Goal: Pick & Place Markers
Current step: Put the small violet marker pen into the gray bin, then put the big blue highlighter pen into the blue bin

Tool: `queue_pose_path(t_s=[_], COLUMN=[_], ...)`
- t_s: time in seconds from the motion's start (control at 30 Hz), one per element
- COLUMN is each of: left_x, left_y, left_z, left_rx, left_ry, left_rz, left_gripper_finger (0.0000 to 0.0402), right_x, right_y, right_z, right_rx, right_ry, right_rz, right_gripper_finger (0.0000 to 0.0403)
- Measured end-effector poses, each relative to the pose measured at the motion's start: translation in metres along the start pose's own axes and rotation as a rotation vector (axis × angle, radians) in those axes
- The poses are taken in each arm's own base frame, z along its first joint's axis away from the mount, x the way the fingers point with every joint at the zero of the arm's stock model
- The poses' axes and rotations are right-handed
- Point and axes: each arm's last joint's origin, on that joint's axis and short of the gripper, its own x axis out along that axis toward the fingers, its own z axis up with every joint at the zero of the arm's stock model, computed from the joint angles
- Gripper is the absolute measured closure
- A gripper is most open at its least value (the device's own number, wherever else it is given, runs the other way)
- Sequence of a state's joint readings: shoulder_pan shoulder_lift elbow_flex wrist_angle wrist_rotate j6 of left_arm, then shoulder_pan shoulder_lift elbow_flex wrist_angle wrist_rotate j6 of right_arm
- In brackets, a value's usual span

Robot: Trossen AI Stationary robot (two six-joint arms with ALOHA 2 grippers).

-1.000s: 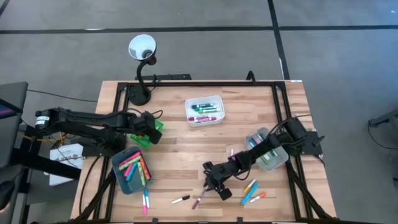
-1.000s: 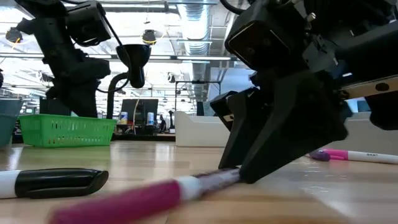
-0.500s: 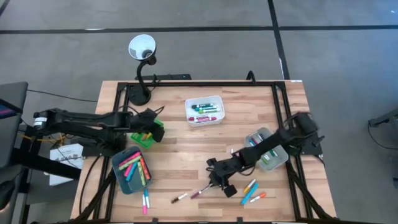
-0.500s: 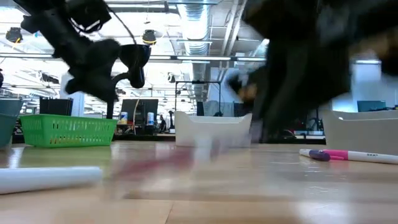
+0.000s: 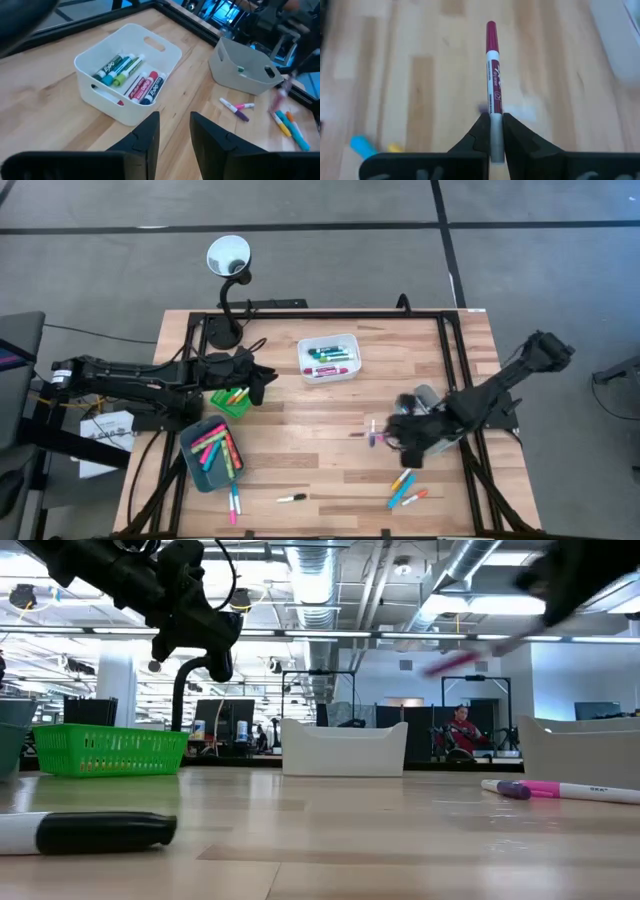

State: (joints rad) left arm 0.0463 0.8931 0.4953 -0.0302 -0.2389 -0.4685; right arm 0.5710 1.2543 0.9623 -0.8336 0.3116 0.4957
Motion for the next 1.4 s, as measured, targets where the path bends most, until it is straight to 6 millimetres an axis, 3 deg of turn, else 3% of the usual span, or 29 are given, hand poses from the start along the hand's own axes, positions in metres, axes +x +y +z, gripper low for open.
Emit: queue_pose_path(t_s=[0.27, 0.47, 0.87, 1.23, 1.4], left_x=[0.003, 0.003, 0.003, 0.003, 0.003], left_y=[0.000, 0.000, 0.000, 0.000, 0.000], left_z=[-0.002, -0.001, -0.001, 0.000, 0.000], left_rx=[0.004, 0.003, 0.002, 0.001, 0.000], left_ry=[0.008, -0.001, -0.006, -0.009, -0.010], left_rz=[0.011, 0.025, 0.022, 0.021, 0.020], left_gripper_finger=[0.0298, 0.0298, 0.0298, 0.0298, 0.0298], right_x=[-0.049, -0.064, -0.014, -0.006, 0.002], right_y=[-0.007, -0.009, -0.010, -0.012, -0.002], right_z=[-0.058, -0.084, -0.113, -0.100, -0.081], right_rx=[0.367, 0.518, 0.647, 0.542, 0.488], right_ry=[0.189, 0.234, 0.215, 0.241, 0.109], right_rz=[-0.159, -0.302, -0.335, -0.252, -0.085], right_gripper_finger=[0.0372, 0.0385, 0.0353, 0.0312, 0.0268])
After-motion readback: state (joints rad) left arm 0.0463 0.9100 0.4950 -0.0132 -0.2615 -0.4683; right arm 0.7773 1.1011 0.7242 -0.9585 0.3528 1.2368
